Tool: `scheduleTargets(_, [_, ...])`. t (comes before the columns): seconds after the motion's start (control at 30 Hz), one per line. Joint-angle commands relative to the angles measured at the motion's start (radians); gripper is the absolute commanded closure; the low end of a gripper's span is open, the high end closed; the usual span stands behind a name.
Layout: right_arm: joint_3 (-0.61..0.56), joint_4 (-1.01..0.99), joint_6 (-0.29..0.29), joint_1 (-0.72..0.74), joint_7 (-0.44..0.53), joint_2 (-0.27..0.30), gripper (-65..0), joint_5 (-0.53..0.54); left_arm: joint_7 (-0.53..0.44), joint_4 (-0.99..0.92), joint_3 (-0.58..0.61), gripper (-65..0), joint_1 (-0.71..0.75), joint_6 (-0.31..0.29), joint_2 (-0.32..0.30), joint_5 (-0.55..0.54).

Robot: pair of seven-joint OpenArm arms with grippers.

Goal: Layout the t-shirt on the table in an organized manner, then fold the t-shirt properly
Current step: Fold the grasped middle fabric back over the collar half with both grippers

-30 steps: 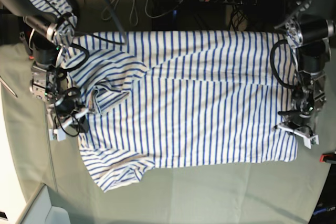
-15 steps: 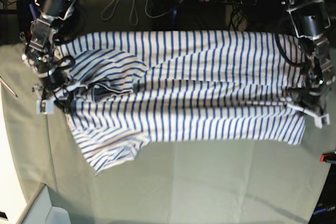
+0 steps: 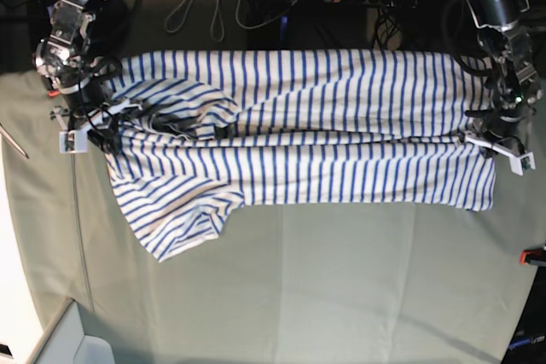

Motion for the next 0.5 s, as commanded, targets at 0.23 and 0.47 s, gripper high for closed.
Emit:
scheduleTargets(0.23, [0.000, 0.023, 0.003, -0.011, 0.009, 0.014, 0.0, 0.011, -0.022, 0.017, -0.007, -19.6, 0.010, 0.013, -0.022, 0.004])
scheduleTargets(0.47, [-0.002, 0.023, 0.003, -0.009, 0.009, 0.020, -14.4, 0.011, -0.022, 0.065, -0.049, -40.9, 0.022, 0.013, 0.004, 0.004])
